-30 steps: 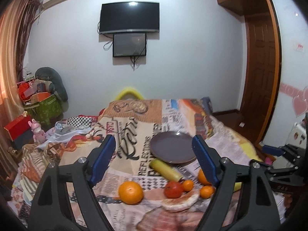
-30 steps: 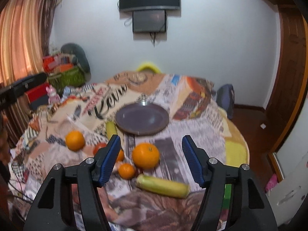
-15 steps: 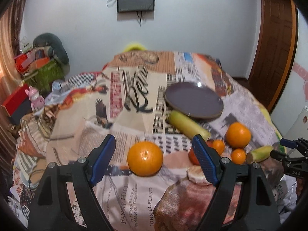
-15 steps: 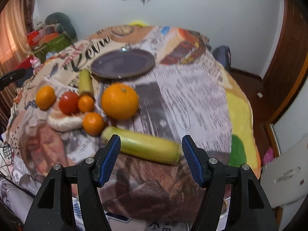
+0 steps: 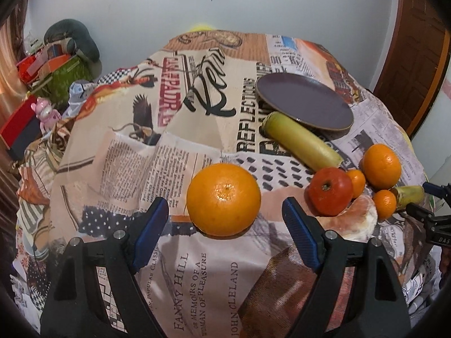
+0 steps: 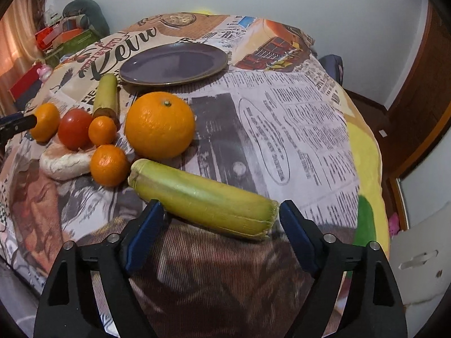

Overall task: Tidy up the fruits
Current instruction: 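Move the left tool to the large orange while the right tool approaches the pale green zucchini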

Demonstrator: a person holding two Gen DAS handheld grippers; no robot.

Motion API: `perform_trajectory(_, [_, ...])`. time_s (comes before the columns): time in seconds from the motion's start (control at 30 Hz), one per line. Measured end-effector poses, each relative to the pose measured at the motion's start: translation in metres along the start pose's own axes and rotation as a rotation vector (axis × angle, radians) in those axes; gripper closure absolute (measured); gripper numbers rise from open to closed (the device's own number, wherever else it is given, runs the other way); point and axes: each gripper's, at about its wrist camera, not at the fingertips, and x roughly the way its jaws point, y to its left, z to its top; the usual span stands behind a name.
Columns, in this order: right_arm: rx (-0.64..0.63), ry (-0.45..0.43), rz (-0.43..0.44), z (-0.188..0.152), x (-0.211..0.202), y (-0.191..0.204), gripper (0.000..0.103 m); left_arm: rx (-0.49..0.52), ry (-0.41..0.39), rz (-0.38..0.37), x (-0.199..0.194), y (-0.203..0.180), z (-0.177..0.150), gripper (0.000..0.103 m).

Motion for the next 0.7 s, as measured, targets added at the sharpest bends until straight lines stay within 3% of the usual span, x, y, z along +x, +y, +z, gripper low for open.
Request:
perform_trajectory(0.1, [0.005,0.009,0.032,0.006,0.008,-0.002,0.007,-0.001,0.022,-0.005,0.008,0.000,-0.002,0.020])
perform_trajectory(0.43, [0.026,0.003,0.098,0.016,0.017,-0.011,0.007,-0.004,0.057,-0.017,0.026,-0.001,-0.001,0.020])
perform_trajectory(0.57, [0.018,0.005,0.091,0.014,0.015,-0.013,0.015,-0.013,0.055,-0.017,0.030,0.000,0.000,0.020])
perform_trajectory(0.7, [0.033,0.011,0.087,0.011,0.013,-0.022,0.024,-0.020,0.051,-0.011,0.033,0.000,0.001,0.035])
